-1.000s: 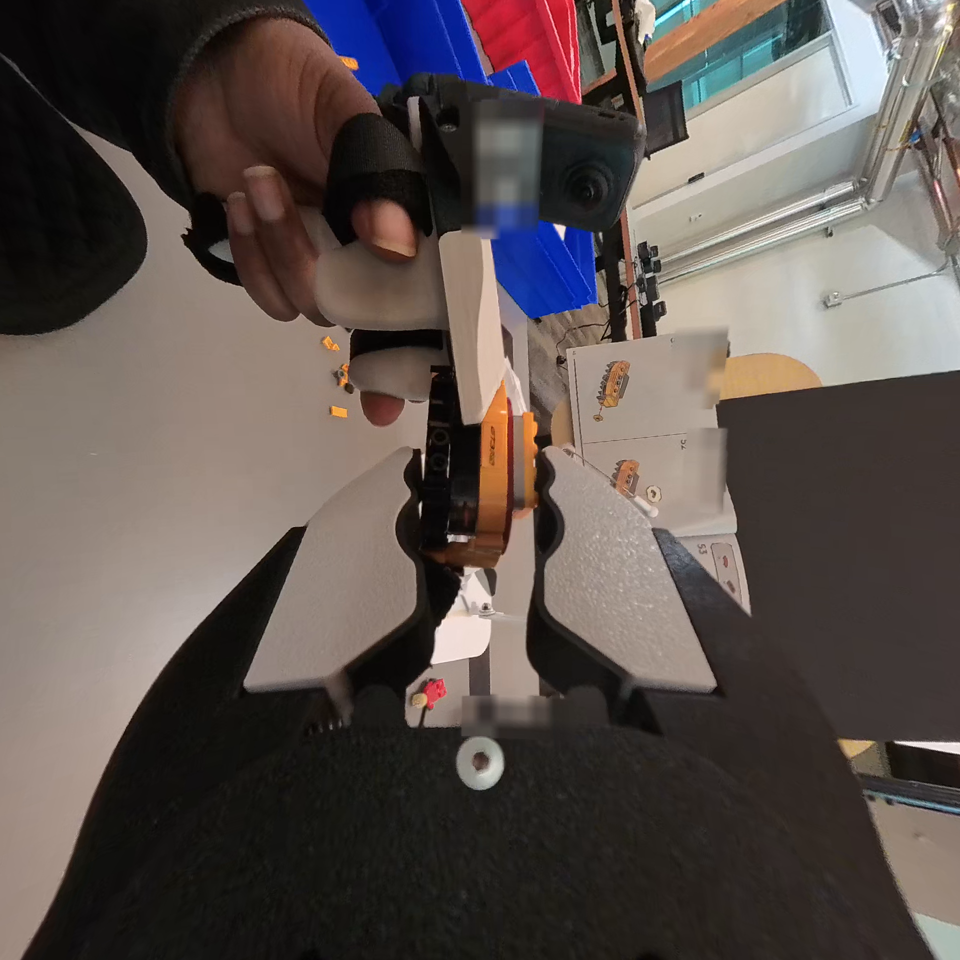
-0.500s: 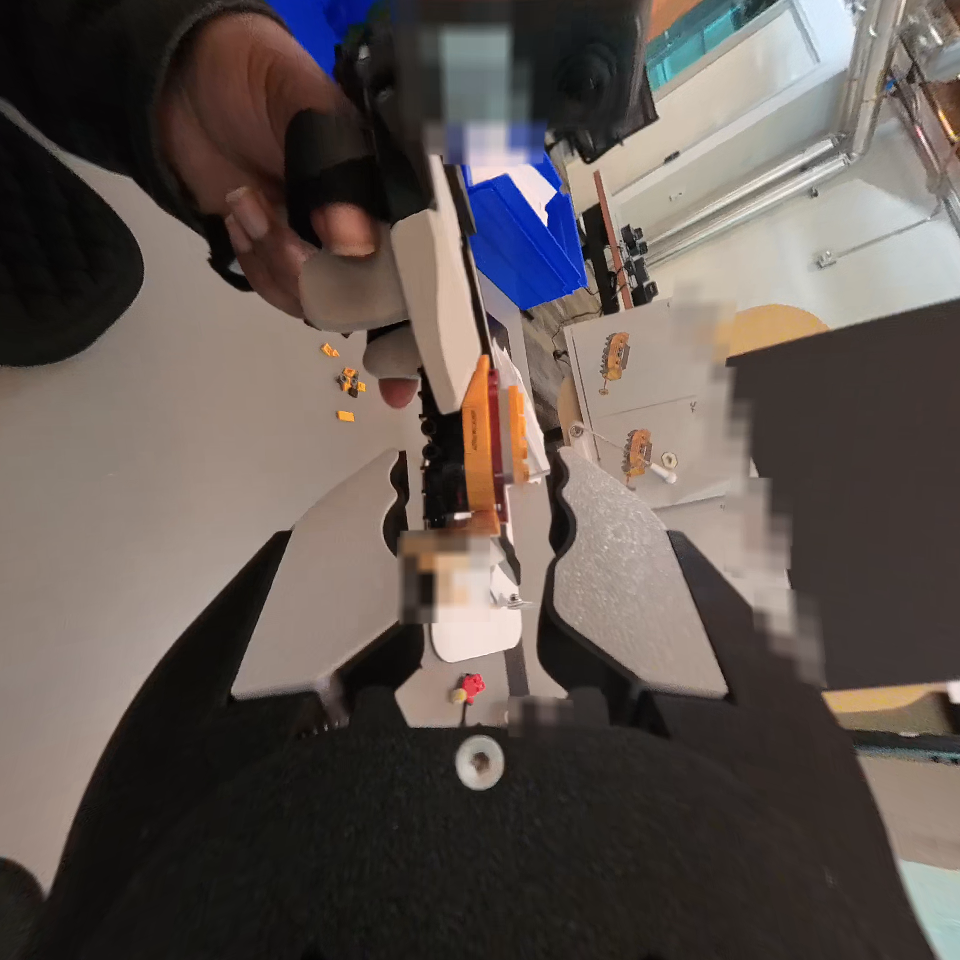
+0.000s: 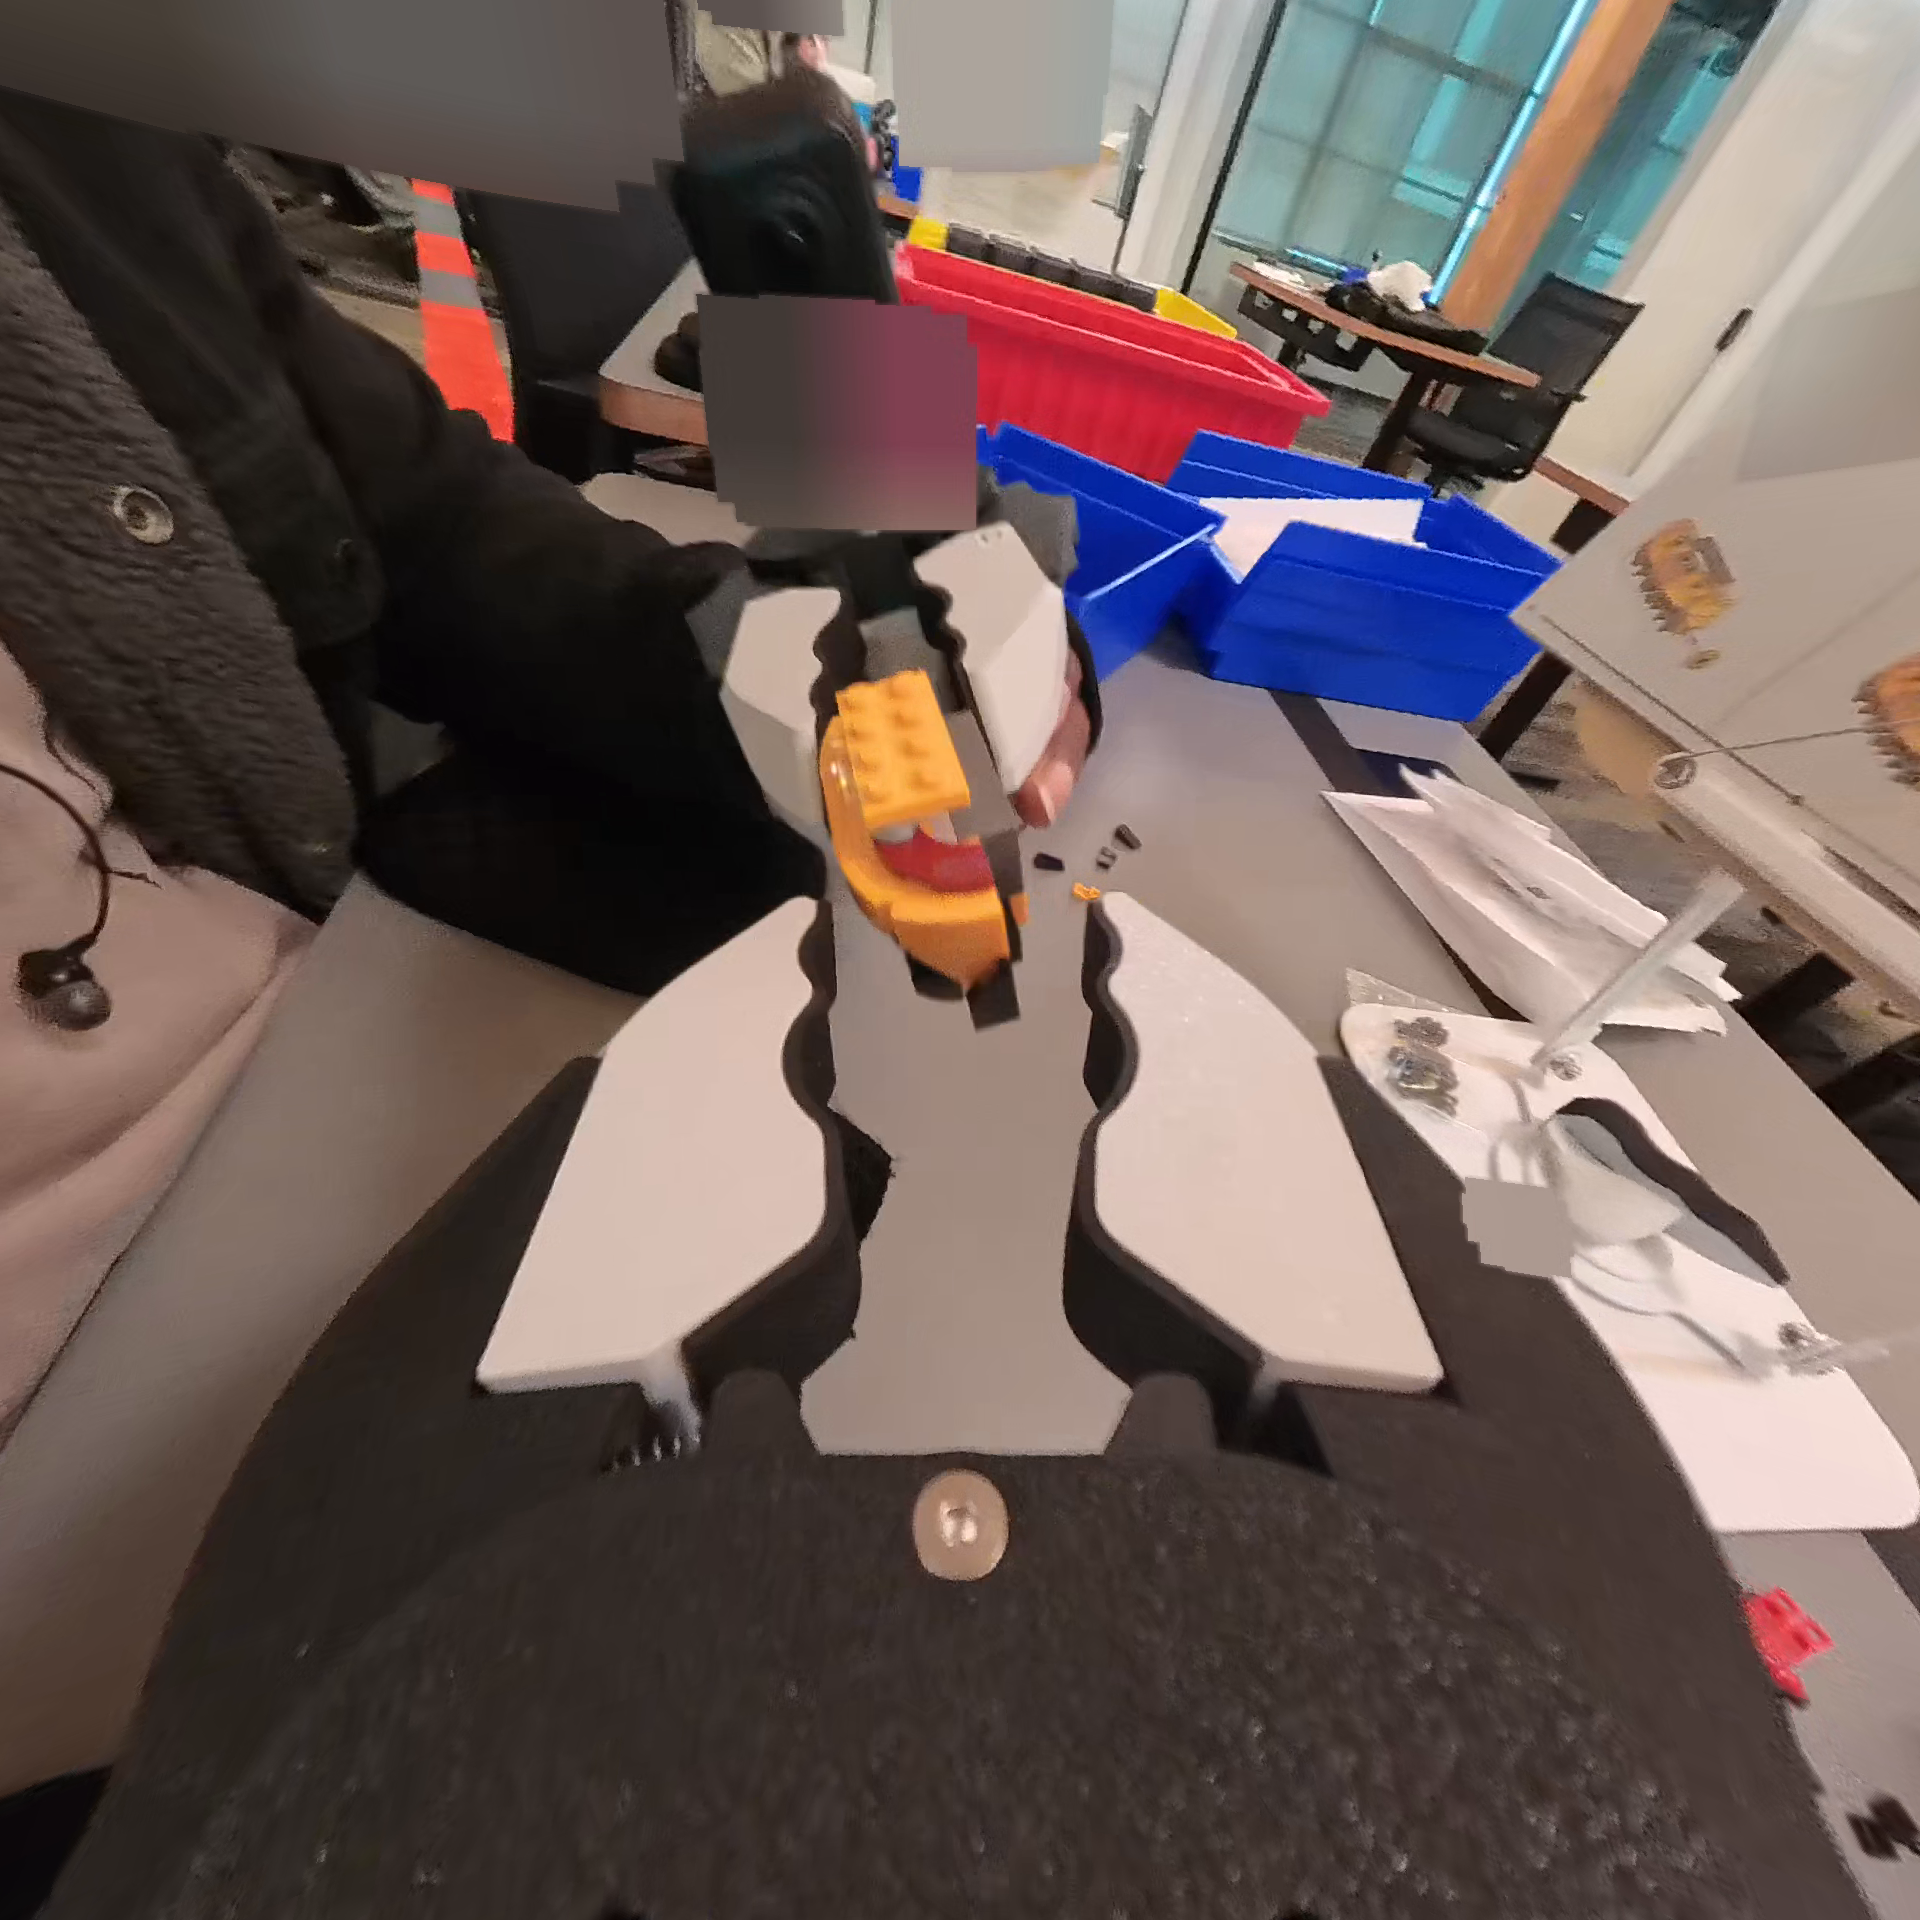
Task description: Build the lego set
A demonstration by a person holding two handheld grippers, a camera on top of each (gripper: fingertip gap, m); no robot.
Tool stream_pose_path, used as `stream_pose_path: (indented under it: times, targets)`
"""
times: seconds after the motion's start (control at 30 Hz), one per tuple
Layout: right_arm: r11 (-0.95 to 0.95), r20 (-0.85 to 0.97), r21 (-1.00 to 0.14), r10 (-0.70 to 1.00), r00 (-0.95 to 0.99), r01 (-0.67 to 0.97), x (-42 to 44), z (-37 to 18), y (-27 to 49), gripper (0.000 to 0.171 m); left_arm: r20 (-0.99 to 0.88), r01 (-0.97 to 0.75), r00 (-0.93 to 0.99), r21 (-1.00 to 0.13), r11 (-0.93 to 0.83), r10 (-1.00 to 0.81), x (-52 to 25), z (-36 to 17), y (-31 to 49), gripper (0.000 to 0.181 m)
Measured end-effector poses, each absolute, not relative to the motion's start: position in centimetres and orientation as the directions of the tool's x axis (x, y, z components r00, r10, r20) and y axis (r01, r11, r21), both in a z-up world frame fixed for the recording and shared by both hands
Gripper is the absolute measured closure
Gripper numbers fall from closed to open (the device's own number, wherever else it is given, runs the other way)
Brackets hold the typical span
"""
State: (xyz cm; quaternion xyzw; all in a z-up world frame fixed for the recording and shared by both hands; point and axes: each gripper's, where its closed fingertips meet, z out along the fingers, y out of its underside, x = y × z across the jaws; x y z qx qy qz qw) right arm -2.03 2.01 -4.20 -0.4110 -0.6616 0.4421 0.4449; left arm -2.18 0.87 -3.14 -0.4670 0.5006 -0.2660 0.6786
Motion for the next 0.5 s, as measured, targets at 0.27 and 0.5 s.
stream_pose_path:
  times: [0.27,0.5]
  targets:
    - [0.289,0.235,-0.944,0.927,-0.292,0.159,-2.8,-6.4,2.5,0.139,-0.340,-0.097,0.328,-0.940,0.327,-0.882,-2.4,-6.3,2.2,0.152]
    - [-0.096,-0.197,-0.927,0.946,-0.256,0.362,-4.9,-10.2,5.2,0.140,0.092,-0.063,0.344,-0.991,-0.121,-0.934,-4.2,-9.5,5.0,0.146]
